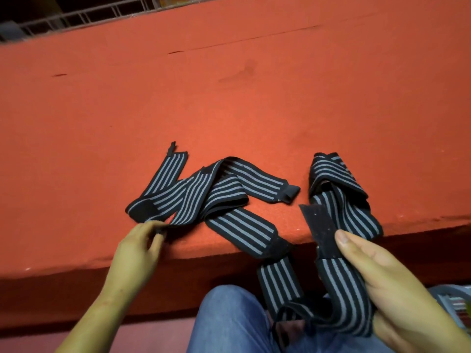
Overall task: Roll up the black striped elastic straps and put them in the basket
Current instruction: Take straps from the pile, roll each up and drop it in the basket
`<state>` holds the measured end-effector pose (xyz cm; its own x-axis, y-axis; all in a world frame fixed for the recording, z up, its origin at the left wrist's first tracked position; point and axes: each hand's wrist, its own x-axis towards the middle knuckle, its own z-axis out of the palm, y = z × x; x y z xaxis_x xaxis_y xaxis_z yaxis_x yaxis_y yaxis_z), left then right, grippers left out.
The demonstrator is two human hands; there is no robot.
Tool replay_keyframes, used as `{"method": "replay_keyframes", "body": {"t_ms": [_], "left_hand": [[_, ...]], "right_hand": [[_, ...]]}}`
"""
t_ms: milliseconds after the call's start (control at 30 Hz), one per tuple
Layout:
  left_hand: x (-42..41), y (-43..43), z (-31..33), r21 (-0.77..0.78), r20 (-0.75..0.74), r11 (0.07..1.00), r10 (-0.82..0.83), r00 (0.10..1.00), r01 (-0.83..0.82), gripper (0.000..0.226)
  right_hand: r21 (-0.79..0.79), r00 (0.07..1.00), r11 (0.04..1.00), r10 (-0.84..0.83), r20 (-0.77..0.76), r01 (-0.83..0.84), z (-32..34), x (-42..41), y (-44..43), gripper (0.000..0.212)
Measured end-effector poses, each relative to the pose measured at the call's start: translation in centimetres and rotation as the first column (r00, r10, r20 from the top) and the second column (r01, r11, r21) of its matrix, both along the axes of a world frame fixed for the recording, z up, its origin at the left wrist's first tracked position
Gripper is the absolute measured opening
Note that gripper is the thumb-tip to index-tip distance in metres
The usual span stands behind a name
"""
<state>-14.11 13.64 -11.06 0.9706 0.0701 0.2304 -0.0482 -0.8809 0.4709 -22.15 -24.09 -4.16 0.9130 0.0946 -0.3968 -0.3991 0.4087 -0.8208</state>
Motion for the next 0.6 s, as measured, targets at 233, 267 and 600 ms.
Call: {"method": "replay_keyframes", "body": {"t_ms": [233, 267, 600], "left_hand": [[-1.6, -5.5, 5.1, -0.428, 0.056, 0.895, -0.113, 0.992, 0.126, 0.007], [-1.8, -6.1, 5.7, -0.475, 0.071, 0.868, -0.128, 0.989, 0.146, 0.009], [-4.4, -11.6, 8.8, -0.585, 0.113, 0.753, -0.292, 0.950, 0.301, 0.012]], "right_hand": [[0.057, 1.000, 0.998, -0.011, 0.029, 0.009, 0.7, -0.2, 0.3, 0.034], [0.043, 0.999, 0.999, -0.017, 0.034, 0.015, 0.7, -0.2, 0.3, 0.035], [-0.085, 0.996, 0.996, 0.021, 0.083, -0.014, -0.3, -0.5, -0.5, 0.046]]}}
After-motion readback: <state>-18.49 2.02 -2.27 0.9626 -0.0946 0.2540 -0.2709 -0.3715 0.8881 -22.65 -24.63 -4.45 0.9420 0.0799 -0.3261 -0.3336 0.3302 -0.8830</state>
